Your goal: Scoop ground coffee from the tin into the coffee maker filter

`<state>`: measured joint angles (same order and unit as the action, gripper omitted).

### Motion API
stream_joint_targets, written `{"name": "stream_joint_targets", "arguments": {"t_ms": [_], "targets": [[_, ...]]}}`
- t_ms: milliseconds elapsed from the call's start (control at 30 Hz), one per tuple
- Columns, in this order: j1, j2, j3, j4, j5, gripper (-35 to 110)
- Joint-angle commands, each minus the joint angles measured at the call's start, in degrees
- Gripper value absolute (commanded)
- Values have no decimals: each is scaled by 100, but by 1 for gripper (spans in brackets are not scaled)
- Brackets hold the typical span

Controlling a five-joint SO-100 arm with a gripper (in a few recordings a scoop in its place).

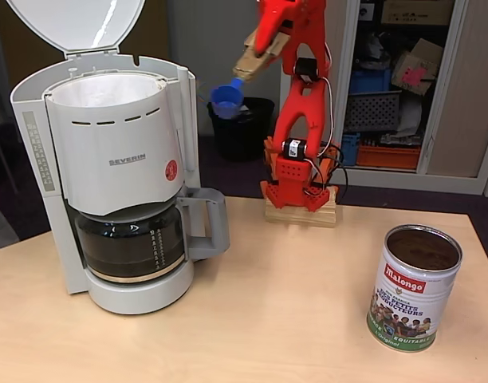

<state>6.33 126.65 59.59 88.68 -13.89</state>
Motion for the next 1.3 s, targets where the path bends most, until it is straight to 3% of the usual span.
{"name": "stream_joint_targets", "arguments": {"t_ms": [0, 533, 1267], "targets": [[-870, 369, 457, 202, 571, 0], [-3946, 1652, 3032, 70, 2927, 0], [-5001, 729, 5194, -2452, 3129, 0]]}}
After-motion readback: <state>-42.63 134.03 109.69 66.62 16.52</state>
